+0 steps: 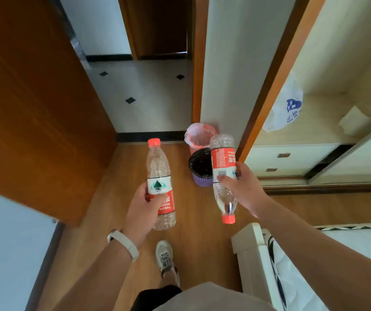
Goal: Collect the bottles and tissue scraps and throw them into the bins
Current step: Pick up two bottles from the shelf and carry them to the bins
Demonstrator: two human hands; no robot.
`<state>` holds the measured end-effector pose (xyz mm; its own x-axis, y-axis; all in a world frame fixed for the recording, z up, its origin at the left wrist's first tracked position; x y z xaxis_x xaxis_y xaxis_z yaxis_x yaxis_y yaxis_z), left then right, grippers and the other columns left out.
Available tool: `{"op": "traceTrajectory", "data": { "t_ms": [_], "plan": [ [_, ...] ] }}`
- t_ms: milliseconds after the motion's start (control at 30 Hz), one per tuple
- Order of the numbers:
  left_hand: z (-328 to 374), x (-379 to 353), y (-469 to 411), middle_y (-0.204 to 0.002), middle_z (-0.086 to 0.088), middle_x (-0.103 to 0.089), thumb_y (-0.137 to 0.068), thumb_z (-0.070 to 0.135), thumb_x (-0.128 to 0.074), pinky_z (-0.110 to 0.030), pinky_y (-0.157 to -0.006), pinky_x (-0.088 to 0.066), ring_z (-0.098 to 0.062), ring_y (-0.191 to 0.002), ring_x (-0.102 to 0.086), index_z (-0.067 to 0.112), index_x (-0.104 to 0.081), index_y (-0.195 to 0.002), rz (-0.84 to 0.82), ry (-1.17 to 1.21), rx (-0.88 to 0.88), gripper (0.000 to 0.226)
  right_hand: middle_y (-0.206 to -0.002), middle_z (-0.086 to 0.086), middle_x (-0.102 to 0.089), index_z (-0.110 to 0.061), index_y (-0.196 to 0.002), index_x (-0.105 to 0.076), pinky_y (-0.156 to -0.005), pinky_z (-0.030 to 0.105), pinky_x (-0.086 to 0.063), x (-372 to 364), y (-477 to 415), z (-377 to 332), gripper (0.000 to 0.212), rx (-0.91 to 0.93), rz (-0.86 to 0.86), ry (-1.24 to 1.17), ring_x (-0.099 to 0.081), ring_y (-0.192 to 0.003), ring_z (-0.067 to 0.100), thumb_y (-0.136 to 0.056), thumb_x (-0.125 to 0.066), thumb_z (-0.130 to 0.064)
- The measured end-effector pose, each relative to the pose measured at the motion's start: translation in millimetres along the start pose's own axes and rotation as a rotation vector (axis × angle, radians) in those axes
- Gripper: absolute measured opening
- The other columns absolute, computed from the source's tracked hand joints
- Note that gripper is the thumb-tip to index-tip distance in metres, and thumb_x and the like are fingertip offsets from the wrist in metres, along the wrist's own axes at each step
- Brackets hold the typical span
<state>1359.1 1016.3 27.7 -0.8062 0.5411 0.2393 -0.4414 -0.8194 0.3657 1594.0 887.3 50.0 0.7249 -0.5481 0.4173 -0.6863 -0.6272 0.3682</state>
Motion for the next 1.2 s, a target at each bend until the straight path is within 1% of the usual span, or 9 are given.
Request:
{"op": "traceTrajectory", "data": {
  "t_ms": [167, 233, 433, 633, 800, 900, 933, 1033, 1200],
  "plan": [
    [33.7, 38.1, -100.1, -0.112, 0.014, -0.064, -0.087, 0.032, -0.069, -0.034, -0.078, -0.056, -0.011, -0.098, -0.065, 0.037, -0.048, -0.123, -0.059, 0.043, -0.011, 0.042, -0.113, -0.009, -0.061, -0.03, -0.129, -0.041, -0.083, 0.031, -0.051, -32.6, -72.5, -61.1, 0.053, -0.005, 0.039, 0.044, -0.062, -0.097, 0.011, -0.085, -0.07, -0.04],
    [47.6, 53.1, -135.7, -0.114, 0.014, -0.063, -0.087, 0.033, -0.069, -0.033, -0.078, -0.055, -0.011, -0.099, -0.064, 0.037, -0.046, -0.125, -0.081, 0.035, -0.023, 0.044, -0.111, -0.009, -0.061, -0.031, -0.127, -0.042, -0.086, 0.034, -0.051, -43.8, -95.7, -85.8, 0.05, 0.006, 0.062, 0.066, -0.061, -0.098, 0.013, -0.085, -0.07, -0.039],
    [81.9, 76.2, -218.8, -0.119, 0.01, -0.062, -0.085, 0.036, -0.07, -0.043, -0.087, -0.055, -0.015, -0.104, -0.063, 0.037, -0.046, -0.125, -0.108, 0.005, -0.029, 0.047, -0.115, -0.009, -0.057, -0.032, -0.133, -0.038, -0.093, 0.039, -0.051, -68.5, -153.4, -125.5, 0.056, -0.012, 0.093, 0.086, -0.059, -0.103, 0.015, -0.086, -0.067, -0.043],
    [103.4, 59.5, -293.0, -0.119, 0.009, -0.06, -0.087, 0.032, -0.069, -0.03, -0.077, -0.053, -0.013, -0.102, -0.062, 0.031, -0.044, -0.134, -0.166, -0.02, -0.008, 0.053, -0.109, -0.009, -0.058, -0.029, -0.13, -0.041, -0.078, 0.027, -0.048, -63.7, -221.5, -138.5, 0.051, -0.035, 0.105, 0.041, -0.059, -0.094, 0.013, -0.087, -0.069, -0.036],
    [127.2, 29.7, -361.0, -0.123, 0.007, -0.06, -0.087, 0.032, -0.069, -0.032, -0.083, -0.053, -0.015, -0.104, -0.062, 0.03, -0.045, -0.133, -0.171, -0.08, -0.011, 0.053, -0.11, -0.009, -0.054, -0.028, -0.136, -0.038, -0.086, 0.029, -0.051, -55.8, -306.4, -138.4, 0.059, -0.048, 0.109, 0.003, -0.059, -0.101, 0.015, -0.087, -0.069, -0.037],
    [146.6, 12.2, -400.6, -0.122, 0.008, -0.06, -0.087, 0.031, -0.069, -0.023, -0.075, -0.051, -0.014, -0.103, -0.061, 0.027, -0.046, -0.133, -0.18, -0.132, 0.003, 0.051, -0.104, -0.012, -0.052, -0.025, -0.133, -0.037, -0.069, 0.007, -0.043, -51.6, -360.3, -146.0, 0.056, -0.013, 0.093, -0.056, -0.055, -0.09, 0.002, -0.088, -0.07, -0.026],
    [153.4, 5.4, -413.3, -0.122, 0.008, -0.06, -0.087, 0.031, -0.069, -0.02, -0.073, -0.051, -0.014, -0.104, -0.062, 0.027, -0.047, -0.132, -0.199, -0.151, 0.001, 0.05, -0.103, -0.013, -0.052, -0.025, -0.13, -0.037, -0.062, 0.005, -0.042, -49.1, -378.2, -146.8, 0.054, -0.006, 0.094, -0.084, -0.053, -0.087, -0.003, -0.087, -0.07, -0.021],
    [173.0, -14.4, -456.3, -0.119, 0.007, -0.062, -0.086, 0.027, -0.071, -0.02, -0.073, -0.05, -0.012, -0.103, -0.063, 0.026, -0.049, -0.13, -0.219, -0.18, 0.006, 0.049, -0.107, -0.008, -0.055, -0.027, -0.128, -0.039, -0.064, 0.011, -0.042, -39.3, -429.3, -147.6, 0.053, -0.049, 0.069, -0.129, -0.055, -0.089, 0.0, -0.086, -0.071, -0.024],
    [202.2, -45.8, -506.6, -0.116, 0.01, -0.065, -0.083, 0.025, -0.075, -0.027, -0.082, -0.054, -0.01, -0.102, -0.064, 0.026, -0.051, -0.13, -0.211, -0.218, -0.039, 0.053, -0.097, -0.014, -0.057, -0.029, -0.113, -0.043, -0.057, 0.007, -0.043, -16.8, -490.6, -151.8, 0.04, -0.049, 0.054, -0.16, -0.06, -0.078, -0.004, -0.086, -0.072, -0.024]
  ]
}}
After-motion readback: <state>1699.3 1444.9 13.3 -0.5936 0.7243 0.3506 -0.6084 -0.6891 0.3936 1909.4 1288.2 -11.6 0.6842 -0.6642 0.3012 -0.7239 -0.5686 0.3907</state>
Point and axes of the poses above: each hand's wrist, its own y-axis away from the middle knuckle, its own x-axis out of the back of the hand, z = x × y, the point moved 5 cm from there along -y, towards the middle knuckle
